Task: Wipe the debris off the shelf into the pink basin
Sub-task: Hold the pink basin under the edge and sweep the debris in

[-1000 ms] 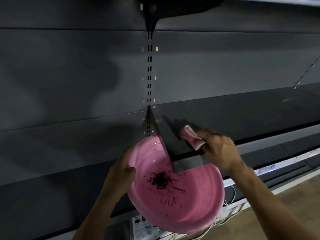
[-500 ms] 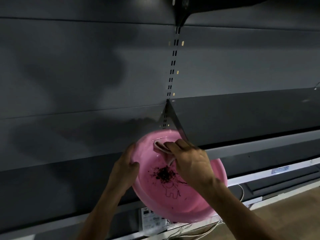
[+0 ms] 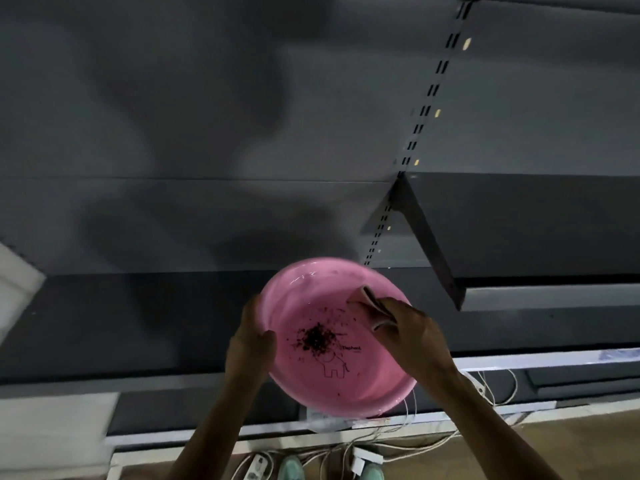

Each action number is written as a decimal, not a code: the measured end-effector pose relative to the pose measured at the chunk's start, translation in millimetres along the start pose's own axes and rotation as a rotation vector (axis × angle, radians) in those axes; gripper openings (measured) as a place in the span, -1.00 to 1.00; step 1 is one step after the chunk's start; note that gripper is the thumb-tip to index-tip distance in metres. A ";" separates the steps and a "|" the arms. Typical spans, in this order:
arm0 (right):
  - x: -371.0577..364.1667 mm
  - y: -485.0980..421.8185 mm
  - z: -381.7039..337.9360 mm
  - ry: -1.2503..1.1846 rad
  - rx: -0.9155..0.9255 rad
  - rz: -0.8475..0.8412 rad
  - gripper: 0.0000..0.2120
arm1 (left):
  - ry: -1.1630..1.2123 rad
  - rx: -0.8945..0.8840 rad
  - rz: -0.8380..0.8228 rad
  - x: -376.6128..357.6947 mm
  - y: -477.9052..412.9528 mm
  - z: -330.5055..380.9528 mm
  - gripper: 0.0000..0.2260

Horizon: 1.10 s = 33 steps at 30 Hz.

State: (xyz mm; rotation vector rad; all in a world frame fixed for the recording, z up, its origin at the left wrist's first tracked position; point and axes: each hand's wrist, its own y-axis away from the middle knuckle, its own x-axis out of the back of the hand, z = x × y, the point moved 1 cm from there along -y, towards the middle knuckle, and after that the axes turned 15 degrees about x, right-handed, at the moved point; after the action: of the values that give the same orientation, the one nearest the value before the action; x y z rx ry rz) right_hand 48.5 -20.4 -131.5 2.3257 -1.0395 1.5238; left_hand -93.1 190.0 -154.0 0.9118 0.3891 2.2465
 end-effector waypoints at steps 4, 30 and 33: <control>-37.6 8.9 3.5 -0.112 0.041 -0.122 -0.91 | 0.016 0.079 0.059 -9.4 0.3 -32.0 -0.43; -117.8 -0.9 62.8 -0.055 0.309 -0.346 -0.54 | 0.260 0.181 0.213 -74.8 -37.8 -70.0 -0.40; -124.9 -18.3 68.1 -0.066 0.320 -0.338 -0.59 | 0.216 0.168 0.211 -73.4 -58.1 -61.6 -0.40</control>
State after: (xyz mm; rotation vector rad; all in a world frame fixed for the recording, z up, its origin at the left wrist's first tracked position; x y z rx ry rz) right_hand 81.2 16.6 -266.2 2.6068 -0.4009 1.5768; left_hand -69.9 180.9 -263.2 0.8284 0.6119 2.5479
